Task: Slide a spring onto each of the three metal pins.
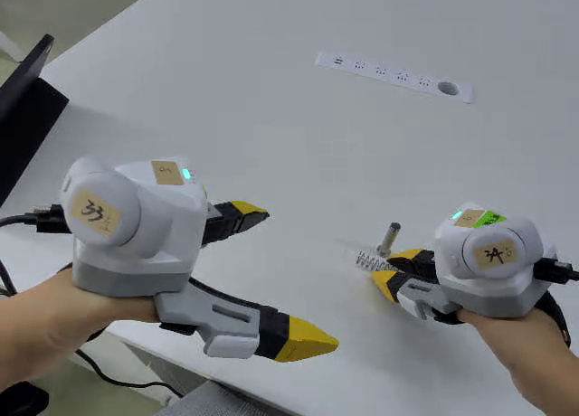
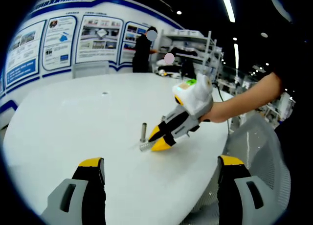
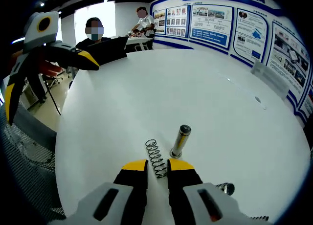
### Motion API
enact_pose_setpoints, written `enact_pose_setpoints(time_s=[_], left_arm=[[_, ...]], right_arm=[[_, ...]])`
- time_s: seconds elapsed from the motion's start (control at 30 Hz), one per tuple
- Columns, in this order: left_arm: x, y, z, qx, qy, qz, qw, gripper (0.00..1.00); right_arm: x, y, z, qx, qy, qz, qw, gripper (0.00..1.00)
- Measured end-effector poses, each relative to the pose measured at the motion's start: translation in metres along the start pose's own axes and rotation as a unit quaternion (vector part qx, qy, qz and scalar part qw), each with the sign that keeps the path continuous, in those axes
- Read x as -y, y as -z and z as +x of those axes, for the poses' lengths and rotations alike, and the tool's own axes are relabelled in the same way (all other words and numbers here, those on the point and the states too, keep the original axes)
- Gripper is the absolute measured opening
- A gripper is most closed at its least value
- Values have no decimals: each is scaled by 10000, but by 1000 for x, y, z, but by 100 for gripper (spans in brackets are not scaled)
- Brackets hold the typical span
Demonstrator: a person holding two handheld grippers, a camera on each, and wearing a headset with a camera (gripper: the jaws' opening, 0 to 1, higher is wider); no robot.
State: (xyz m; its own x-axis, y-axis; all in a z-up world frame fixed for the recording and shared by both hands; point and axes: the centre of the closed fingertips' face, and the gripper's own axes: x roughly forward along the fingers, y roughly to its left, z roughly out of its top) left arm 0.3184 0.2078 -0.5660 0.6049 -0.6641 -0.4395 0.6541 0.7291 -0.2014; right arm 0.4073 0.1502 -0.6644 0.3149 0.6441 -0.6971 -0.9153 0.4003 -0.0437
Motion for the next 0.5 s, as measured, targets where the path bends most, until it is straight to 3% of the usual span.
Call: enact_pose_setpoints(time_s=[0.17,0.33,0.5], left_arm=[[-3,0,-2,-21,33,51,10000,98],[-11,-4,3,-109,77,215,9997,97],[-13,-4,16,-239,38,369,9990,91]], right_arm=[[-1,-1,-1,-33,-23,-3,10000,15],[-15,4,-7,-126,-346,-130,9992,11],[-16,9,-11,-223,-489,-155,9984,10]])
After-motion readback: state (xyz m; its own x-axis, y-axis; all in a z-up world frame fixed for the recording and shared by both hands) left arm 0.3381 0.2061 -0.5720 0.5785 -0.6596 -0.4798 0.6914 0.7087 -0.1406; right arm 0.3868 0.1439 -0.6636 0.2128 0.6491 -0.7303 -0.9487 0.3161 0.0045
